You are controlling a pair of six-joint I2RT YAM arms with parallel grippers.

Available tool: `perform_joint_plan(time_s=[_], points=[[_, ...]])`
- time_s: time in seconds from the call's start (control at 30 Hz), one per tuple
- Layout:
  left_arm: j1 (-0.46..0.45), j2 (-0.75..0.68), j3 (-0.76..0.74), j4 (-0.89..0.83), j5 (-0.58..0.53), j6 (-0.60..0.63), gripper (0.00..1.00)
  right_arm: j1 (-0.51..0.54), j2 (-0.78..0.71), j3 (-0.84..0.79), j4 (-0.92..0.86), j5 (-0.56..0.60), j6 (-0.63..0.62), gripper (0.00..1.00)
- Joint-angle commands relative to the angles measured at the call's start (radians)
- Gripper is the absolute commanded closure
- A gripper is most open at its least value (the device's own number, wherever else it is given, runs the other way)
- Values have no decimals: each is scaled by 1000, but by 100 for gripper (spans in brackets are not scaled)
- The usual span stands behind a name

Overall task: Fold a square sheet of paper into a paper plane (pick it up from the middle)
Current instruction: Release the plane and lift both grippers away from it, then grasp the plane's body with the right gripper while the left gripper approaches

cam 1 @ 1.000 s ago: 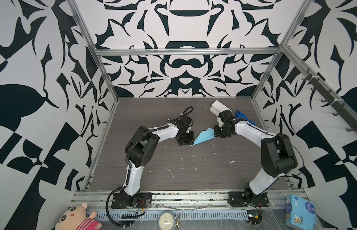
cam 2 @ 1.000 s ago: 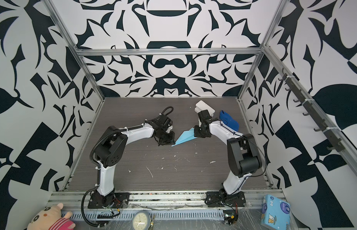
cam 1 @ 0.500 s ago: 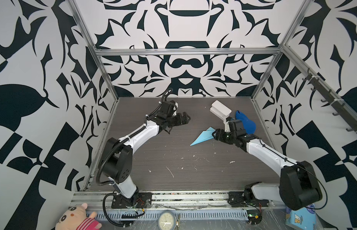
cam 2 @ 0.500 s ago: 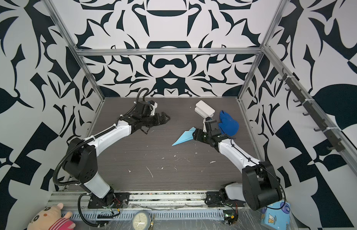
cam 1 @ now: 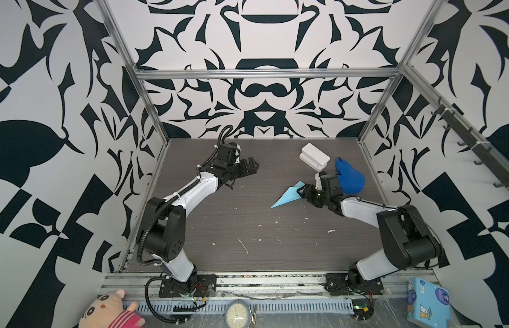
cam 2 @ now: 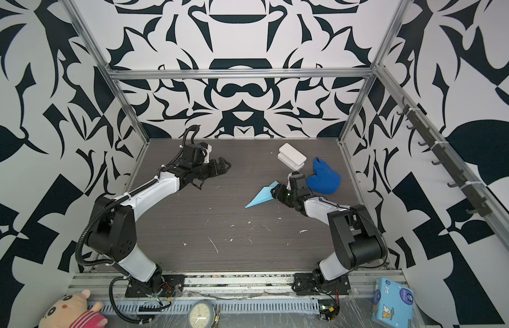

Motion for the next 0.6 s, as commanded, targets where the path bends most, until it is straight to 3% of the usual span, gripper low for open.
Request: perform_joint_plan(time_s=[0.0,0.2,0.57], points=[[3,17,5,39,71,2,0,-13,33,-15,203,-72,43,44],[13,36,4,84,133,-26,1,-26,124,-39,428,-137,112,56],[55,25,3,98,236,-98,1,-38,223,-59,731,-212,240,94]])
